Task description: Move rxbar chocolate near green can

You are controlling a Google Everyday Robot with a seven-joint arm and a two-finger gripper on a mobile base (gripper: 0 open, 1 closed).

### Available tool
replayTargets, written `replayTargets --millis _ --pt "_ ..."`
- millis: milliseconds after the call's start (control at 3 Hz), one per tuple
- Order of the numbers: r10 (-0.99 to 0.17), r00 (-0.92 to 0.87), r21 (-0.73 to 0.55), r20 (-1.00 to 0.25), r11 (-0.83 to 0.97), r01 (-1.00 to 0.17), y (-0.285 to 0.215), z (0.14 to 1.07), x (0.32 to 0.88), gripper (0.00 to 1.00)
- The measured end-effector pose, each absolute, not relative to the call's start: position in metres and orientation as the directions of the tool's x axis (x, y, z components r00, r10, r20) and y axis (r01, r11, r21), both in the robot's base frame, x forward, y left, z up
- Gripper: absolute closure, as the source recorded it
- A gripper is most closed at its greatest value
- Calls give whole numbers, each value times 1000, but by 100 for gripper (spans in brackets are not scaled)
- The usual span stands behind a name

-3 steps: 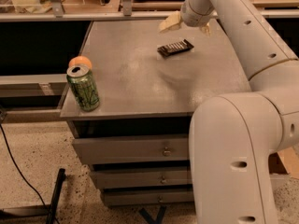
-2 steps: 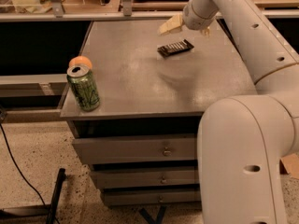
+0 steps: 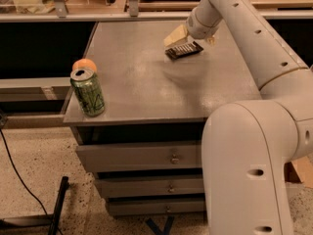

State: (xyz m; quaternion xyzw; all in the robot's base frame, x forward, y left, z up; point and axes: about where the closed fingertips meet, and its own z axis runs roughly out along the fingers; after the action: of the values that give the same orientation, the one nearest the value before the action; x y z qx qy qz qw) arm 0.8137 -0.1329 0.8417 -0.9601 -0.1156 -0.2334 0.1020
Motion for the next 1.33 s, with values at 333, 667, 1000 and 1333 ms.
replayTargets --millis 333,667,1000,1333 --pt "209 867 -120 452 -949 292 -130 829 817 0" --pt "234 863 -97 448 -947 307 -130 821 821 0" --pt "252 850 -71 462 -945 318 -130 818 828 0" --pt "268 837 -46 477 -943 328 -128 815 835 18"
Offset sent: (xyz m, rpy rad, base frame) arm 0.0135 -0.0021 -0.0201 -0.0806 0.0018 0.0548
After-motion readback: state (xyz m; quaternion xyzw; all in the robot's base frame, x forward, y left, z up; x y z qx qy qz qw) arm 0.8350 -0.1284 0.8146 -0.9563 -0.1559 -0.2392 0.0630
